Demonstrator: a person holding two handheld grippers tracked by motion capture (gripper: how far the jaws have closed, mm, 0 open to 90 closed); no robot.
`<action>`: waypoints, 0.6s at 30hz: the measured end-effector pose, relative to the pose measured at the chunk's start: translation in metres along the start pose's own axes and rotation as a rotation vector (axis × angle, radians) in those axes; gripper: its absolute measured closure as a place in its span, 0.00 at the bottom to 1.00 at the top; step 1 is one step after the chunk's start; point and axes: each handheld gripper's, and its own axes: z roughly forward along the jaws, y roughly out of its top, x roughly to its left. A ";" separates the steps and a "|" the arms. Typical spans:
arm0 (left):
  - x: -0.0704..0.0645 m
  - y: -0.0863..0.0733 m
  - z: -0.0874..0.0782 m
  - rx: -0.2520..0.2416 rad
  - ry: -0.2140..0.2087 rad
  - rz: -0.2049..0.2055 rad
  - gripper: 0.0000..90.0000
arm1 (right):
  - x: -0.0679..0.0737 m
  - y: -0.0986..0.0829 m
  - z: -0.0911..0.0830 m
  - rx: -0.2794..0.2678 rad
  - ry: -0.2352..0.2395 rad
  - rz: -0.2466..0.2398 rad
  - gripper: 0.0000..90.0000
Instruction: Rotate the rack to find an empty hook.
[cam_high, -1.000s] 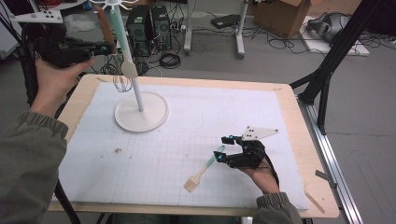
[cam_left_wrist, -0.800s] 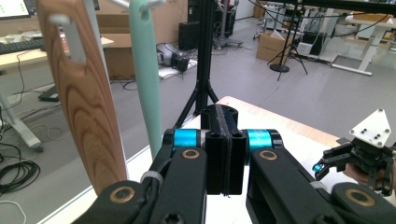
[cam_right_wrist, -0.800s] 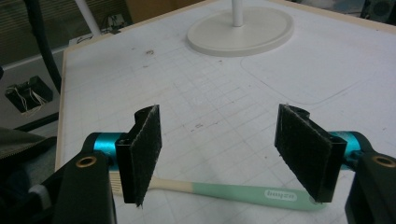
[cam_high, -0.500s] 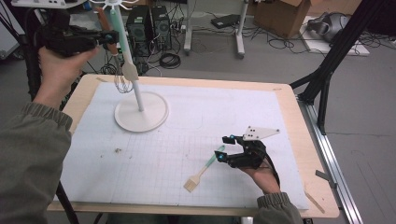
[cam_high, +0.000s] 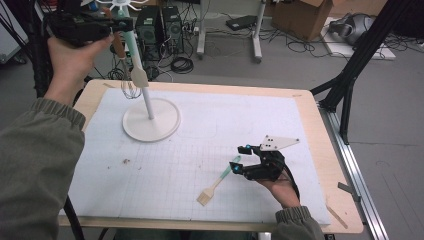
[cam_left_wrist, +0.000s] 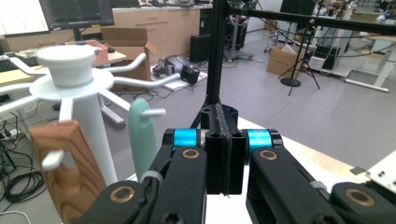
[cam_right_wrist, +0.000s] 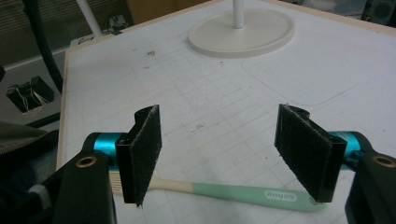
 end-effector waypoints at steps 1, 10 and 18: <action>0.000 0.001 0.001 -0.011 0.002 -0.008 0.99 | 0.000 0.000 0.000 0.000 -0.002 0.000 0.34; 0.001 0.003 0.002 -0.022 0.053 -0.018 0.99 | 0.000 0.000 0.000 -0.004 0.001 0.002 0.34; 0.002 0.003 -0.004 -0.030 0.095 -0.016 0.99 | 0.000 0.000 0.000 -0.003 0.002 -0.001 0.34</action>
